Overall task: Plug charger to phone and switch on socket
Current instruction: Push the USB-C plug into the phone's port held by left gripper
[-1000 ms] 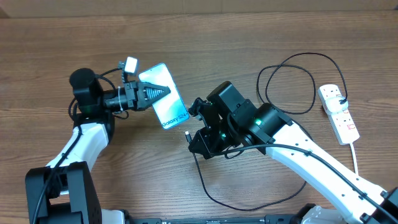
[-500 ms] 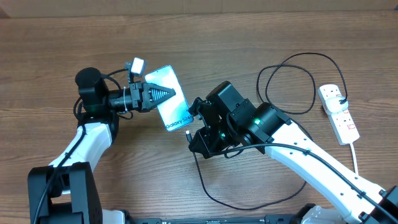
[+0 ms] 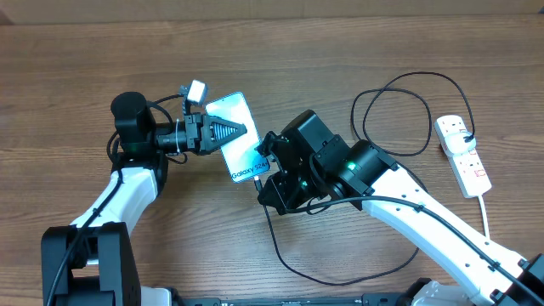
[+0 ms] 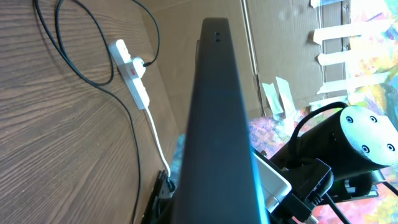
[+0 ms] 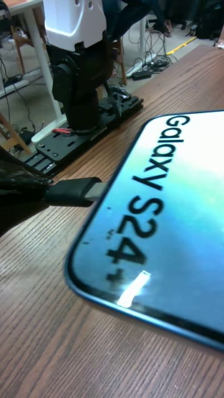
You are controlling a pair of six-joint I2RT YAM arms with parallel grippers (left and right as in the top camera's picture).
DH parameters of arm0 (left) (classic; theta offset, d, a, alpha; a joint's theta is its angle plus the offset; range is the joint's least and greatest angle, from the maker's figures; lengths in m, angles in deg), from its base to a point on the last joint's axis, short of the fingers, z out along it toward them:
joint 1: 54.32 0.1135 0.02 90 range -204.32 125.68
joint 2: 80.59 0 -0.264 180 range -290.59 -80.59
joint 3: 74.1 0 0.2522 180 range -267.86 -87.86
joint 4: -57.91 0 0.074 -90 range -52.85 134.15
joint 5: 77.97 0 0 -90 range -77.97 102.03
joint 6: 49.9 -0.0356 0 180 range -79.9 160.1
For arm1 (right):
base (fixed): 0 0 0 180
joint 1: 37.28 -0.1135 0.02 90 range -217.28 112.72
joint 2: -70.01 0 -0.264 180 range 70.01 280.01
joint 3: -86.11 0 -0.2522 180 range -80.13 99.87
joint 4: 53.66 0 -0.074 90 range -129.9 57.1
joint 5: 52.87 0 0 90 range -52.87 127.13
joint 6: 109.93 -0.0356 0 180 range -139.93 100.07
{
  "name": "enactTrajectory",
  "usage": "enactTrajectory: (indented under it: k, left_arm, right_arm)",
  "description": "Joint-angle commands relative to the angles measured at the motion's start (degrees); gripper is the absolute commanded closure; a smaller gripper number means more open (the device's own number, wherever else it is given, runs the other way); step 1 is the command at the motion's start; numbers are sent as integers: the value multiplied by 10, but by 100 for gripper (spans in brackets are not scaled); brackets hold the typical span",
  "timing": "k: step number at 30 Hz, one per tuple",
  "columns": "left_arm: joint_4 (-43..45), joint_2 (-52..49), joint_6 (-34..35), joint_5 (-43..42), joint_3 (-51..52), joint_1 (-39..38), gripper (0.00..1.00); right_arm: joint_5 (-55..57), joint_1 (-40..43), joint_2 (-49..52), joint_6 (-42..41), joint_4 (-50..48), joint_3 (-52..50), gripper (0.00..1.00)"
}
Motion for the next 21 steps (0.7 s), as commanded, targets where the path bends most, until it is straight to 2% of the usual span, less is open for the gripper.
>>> enactTrajectory:
  k: [1,21]
  left_arm:
    - [5,0,17,-12,-15,-4,96]
    - [5,0,33,8,-15,-4,96]
  right_arm:
    - [2,-3,-2,3,-4,5,96]
    - [-5,-3,-2,0,-8,5,96]
